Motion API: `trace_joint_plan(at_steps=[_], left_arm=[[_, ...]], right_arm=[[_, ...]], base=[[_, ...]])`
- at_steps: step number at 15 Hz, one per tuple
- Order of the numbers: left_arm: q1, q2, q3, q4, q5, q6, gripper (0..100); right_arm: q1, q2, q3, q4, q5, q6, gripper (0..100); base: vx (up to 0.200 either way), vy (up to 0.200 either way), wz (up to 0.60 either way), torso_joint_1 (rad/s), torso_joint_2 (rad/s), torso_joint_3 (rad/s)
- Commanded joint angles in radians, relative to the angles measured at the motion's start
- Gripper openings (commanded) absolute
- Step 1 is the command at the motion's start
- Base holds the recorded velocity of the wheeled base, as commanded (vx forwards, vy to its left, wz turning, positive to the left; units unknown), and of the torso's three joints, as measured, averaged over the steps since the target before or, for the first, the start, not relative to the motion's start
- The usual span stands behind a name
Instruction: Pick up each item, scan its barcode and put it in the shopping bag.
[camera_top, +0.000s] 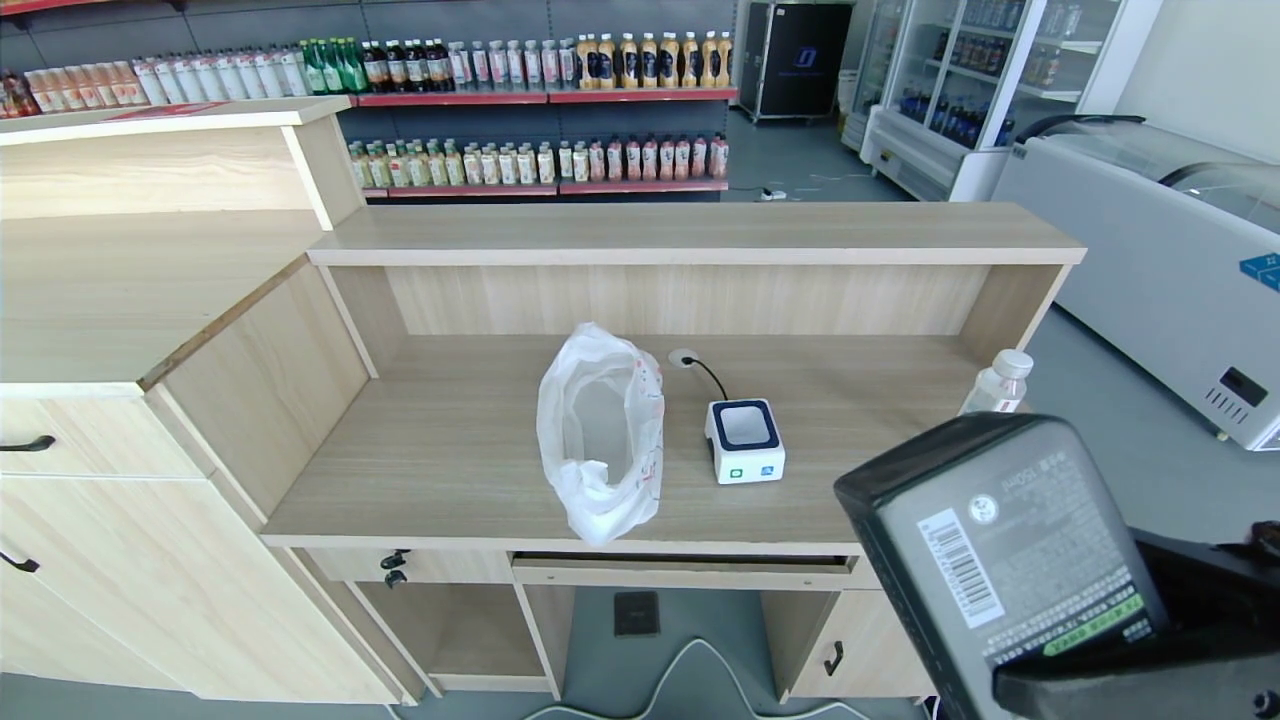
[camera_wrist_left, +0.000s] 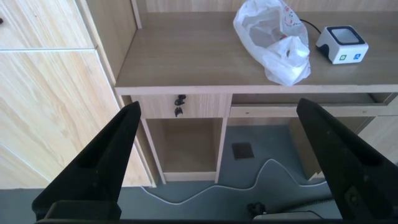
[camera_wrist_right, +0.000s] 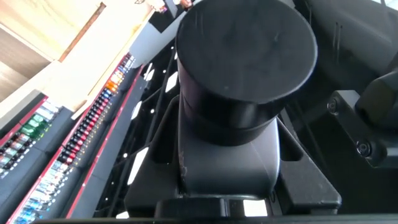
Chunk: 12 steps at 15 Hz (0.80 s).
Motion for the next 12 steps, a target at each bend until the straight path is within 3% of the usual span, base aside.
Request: trace_joint_plan(at_steps=[1, 12], left_arm=[[0.0, 0.0, 0.0, -0.001, 0.0, 0.001, 100], [0.0, 0.0, 0.0, -0.001, 0.0, 0.0, 100]], right_arm=[[-0.003, 0.0, 0.0, 0.001, 0.0, 0.001, 0], [-0.011, -0.006, 0.007, 0.006, 0.0, -0.002, 0]], base=[[0.0, 0.0, 0.0, 0.0, 0.0, 0.0], [0.0, 0.0, 0.0, 0.0, 0.0, 0.0]])
